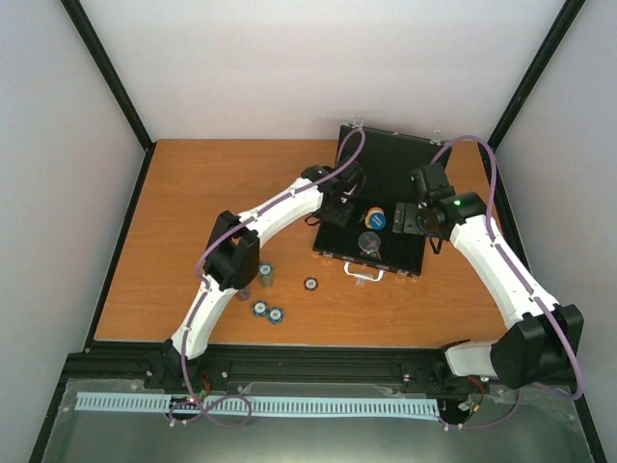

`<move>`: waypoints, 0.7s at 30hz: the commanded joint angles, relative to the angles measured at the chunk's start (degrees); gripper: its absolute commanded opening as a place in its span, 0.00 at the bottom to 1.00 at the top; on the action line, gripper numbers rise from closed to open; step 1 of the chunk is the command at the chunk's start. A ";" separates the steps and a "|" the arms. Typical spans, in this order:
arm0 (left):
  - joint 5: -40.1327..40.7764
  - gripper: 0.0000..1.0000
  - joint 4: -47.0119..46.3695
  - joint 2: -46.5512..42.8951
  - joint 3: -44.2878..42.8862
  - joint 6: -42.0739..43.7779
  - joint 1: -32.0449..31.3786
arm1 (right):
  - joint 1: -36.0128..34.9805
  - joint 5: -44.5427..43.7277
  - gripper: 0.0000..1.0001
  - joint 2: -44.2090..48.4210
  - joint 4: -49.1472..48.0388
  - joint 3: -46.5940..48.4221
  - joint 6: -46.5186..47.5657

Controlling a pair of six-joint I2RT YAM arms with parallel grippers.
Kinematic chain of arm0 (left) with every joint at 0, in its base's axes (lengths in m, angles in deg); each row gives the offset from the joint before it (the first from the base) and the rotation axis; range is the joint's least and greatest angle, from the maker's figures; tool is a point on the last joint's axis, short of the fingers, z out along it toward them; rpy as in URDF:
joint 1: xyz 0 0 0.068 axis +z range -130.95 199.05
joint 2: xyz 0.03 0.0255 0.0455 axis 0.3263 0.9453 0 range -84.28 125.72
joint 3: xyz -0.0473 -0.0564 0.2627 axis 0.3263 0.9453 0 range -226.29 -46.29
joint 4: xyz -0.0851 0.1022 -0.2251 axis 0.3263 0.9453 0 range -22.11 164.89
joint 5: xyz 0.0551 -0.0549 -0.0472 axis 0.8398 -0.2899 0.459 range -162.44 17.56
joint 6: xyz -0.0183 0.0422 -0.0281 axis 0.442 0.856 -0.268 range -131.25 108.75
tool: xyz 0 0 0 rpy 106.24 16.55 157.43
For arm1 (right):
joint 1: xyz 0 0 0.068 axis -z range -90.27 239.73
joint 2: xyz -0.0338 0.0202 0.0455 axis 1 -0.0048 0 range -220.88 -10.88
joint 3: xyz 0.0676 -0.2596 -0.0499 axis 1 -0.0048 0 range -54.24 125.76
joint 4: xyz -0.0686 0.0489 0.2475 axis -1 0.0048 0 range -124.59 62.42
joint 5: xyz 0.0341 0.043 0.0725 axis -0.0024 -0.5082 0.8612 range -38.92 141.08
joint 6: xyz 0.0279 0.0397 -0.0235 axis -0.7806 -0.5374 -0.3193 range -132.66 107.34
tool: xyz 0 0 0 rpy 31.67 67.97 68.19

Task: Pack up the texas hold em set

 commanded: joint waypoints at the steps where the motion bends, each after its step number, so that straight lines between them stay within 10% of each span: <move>1: -1.30 0.43 -0.88 1.69 -3.45 1.21 1.01 | 1.41 -0.74 1.00 -0.69 -0.71 1.43 1.61; 21: 0.80 0.43 -10.57 7.70 -4.78 0.51 2.61 | 3.03 -0.56 1.00 -4.18 1.22 3.19 4.46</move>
